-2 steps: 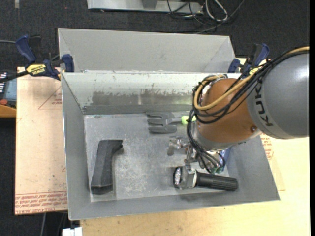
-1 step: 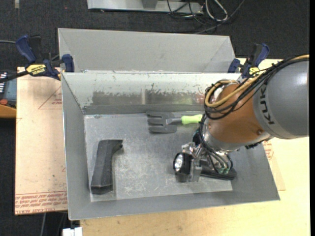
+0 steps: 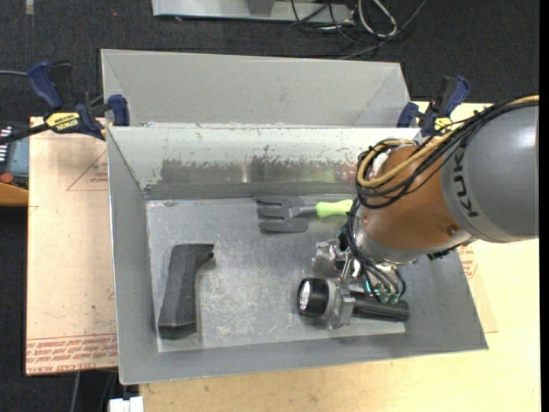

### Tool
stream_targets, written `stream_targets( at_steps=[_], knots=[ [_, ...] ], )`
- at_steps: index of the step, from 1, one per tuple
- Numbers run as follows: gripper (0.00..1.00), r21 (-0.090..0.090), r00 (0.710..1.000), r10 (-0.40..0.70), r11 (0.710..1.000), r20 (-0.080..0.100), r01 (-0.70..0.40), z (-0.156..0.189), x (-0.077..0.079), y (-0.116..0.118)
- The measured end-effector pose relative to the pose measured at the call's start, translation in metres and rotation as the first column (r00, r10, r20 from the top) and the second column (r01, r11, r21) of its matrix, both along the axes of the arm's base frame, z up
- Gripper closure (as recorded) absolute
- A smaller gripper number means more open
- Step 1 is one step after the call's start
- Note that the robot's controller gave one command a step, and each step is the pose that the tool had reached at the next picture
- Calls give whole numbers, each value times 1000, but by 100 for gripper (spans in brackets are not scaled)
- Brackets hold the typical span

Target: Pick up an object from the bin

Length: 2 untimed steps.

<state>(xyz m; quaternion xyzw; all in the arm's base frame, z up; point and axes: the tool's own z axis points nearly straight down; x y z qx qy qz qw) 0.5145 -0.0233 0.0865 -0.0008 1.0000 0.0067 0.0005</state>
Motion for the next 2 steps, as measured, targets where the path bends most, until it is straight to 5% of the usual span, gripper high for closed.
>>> stream_targets(
  at_steps=[1,2],
  knots=[
    [100,0,1000,0,1000,0,0,0,0,0],
    [100,0,1000,0,1000,0,0,0,0,0]
  ],
)
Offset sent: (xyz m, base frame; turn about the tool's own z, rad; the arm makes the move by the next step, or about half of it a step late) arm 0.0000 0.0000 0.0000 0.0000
